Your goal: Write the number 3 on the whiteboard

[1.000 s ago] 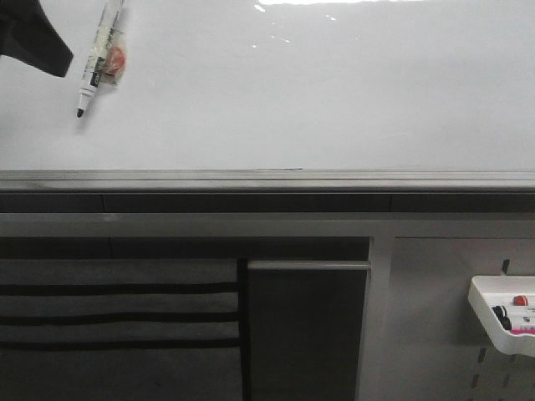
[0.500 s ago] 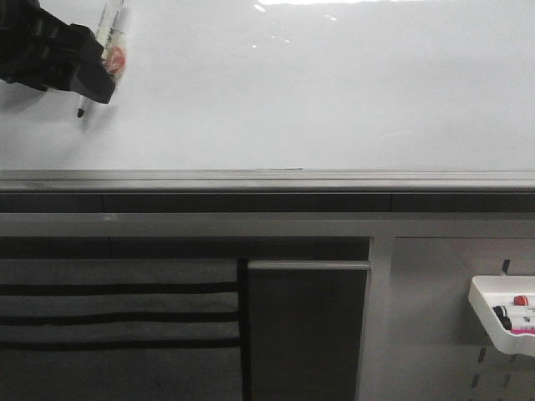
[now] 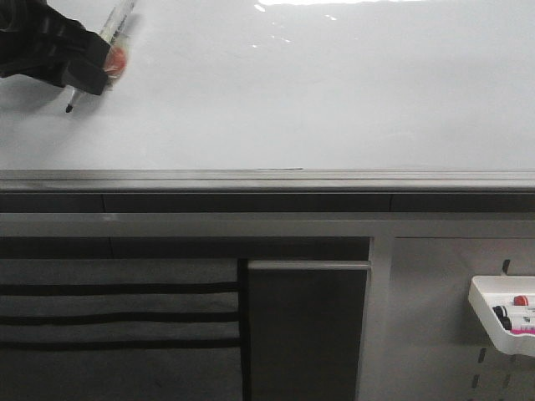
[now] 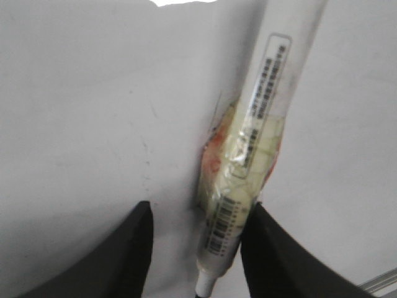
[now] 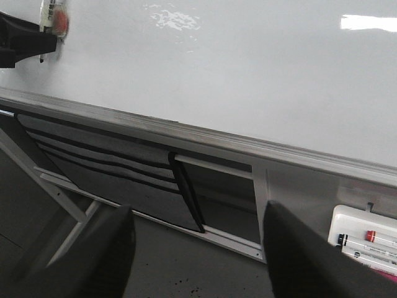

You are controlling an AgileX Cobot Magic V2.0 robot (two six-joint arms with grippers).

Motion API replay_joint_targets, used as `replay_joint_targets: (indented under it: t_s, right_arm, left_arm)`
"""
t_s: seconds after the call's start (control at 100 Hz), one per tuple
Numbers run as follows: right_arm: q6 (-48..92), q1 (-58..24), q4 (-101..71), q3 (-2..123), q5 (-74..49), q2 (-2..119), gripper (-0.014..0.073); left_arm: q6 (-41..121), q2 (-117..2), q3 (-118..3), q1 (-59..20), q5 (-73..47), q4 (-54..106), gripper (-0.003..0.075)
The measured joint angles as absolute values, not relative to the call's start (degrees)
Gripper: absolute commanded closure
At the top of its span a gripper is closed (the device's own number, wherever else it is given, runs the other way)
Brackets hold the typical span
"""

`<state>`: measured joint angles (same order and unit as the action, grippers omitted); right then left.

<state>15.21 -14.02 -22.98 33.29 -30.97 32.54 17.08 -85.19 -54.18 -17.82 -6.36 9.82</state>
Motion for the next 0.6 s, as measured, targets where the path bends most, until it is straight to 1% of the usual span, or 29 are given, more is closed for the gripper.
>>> replay_joint_targets:
  t_s: [0.04,0.21,0.38,0.5,0.6]
  right_arm:
    - [15.21,-14.02,-22.98,33.29,-30.97,32.54,0.0191]
    - [15.21,-14.02,-22.98,33.29,-30.97,32.54,0.0191]
    - [15.32,-14.02,-23.07,33.29,-30.97,32.54,0.0191]
    - [15.26,-14.02,-24.88,33.49,-31.12,32.54,0.0191]
    - [15.26,-14.02,-26.50,34.93,-33.67,33.53,0.0191]
  left_arm:
    - [17.08,-85.19,-54.18,-17.82,-6.36,9.82,0.0484]
    - [17.08,-85.19,-54.18,-17.82,-6.58,9.72,0.0628]
    - [17.08,-85.19,-54.28,-18.05,-7.03,9.85,0.0734]
    - [17.08,-84.78,-54.20,-18.05,-9.49,10.72,0.0739]
    - [17.08,-82.67,-54.20,-18.05,-15.33,11.44,0.0739]
